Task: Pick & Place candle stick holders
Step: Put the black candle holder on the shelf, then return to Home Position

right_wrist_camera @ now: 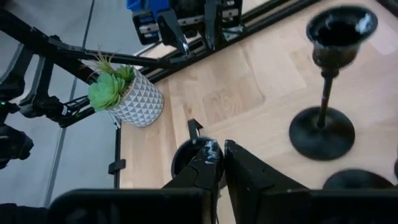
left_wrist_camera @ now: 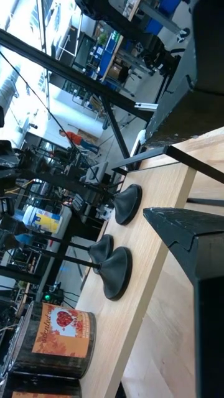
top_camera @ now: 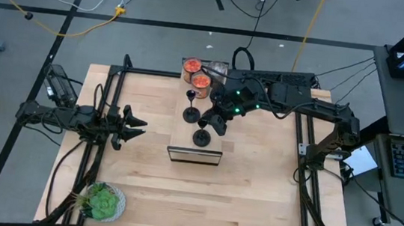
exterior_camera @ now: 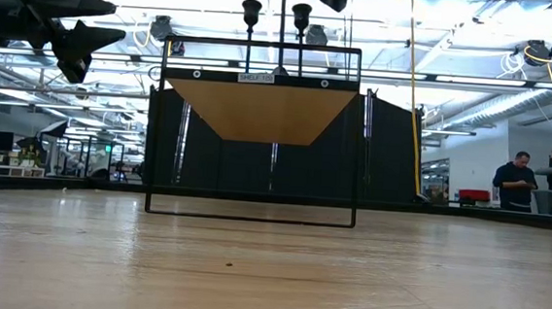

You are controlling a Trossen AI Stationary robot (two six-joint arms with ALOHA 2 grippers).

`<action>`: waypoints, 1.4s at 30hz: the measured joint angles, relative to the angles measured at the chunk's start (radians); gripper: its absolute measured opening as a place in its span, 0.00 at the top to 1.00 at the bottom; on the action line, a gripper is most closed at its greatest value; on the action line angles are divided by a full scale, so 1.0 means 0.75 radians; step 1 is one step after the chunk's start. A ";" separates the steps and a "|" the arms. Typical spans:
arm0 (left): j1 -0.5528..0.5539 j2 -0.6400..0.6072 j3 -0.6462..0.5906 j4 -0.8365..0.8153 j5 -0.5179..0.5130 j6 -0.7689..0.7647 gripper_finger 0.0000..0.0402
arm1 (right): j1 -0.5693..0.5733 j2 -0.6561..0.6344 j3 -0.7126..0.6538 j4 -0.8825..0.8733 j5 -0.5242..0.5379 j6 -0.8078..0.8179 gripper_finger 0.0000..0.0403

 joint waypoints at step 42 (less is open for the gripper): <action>0.000 0.000 0.000 0.000 0.000 0.001 0.56 | 0.256 -0.409 -0.135 -0.099 0.590 -0.421 1.00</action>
